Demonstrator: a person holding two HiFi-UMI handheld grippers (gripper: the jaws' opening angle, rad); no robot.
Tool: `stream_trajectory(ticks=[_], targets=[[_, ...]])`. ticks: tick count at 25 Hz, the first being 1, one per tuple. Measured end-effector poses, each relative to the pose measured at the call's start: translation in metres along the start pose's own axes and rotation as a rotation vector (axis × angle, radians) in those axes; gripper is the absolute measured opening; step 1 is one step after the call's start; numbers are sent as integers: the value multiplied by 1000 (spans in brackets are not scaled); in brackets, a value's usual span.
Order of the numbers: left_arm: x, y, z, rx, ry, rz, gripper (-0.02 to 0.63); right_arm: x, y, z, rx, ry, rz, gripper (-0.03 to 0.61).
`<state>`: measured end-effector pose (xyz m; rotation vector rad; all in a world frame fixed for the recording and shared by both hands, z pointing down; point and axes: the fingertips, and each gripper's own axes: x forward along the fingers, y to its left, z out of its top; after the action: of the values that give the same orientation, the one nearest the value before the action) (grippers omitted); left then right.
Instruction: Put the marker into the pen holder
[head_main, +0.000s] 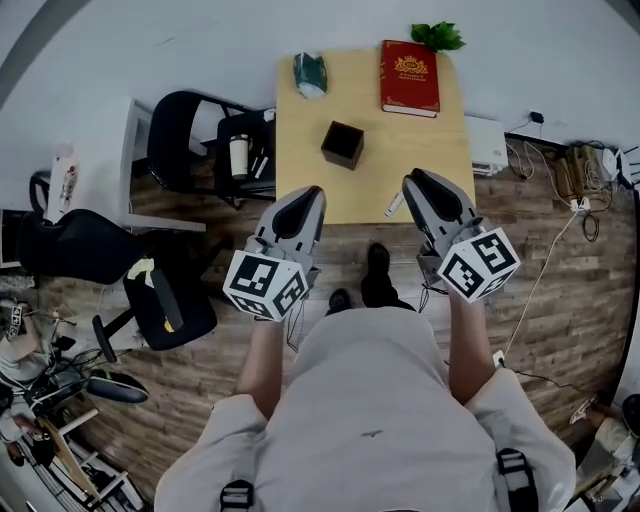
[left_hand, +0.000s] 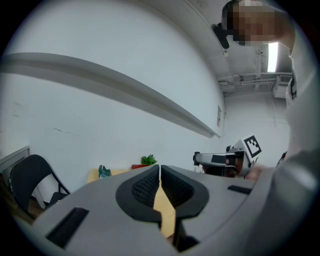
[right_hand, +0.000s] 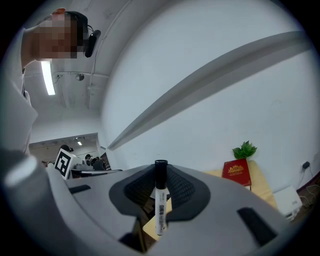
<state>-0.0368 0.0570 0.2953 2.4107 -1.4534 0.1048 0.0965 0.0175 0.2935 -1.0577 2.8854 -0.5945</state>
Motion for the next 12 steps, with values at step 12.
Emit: stream_trajectory(ticks=[12], targets=[[39,8,1,-34,8,98,14,37,-41,5,18,64,109,66]])
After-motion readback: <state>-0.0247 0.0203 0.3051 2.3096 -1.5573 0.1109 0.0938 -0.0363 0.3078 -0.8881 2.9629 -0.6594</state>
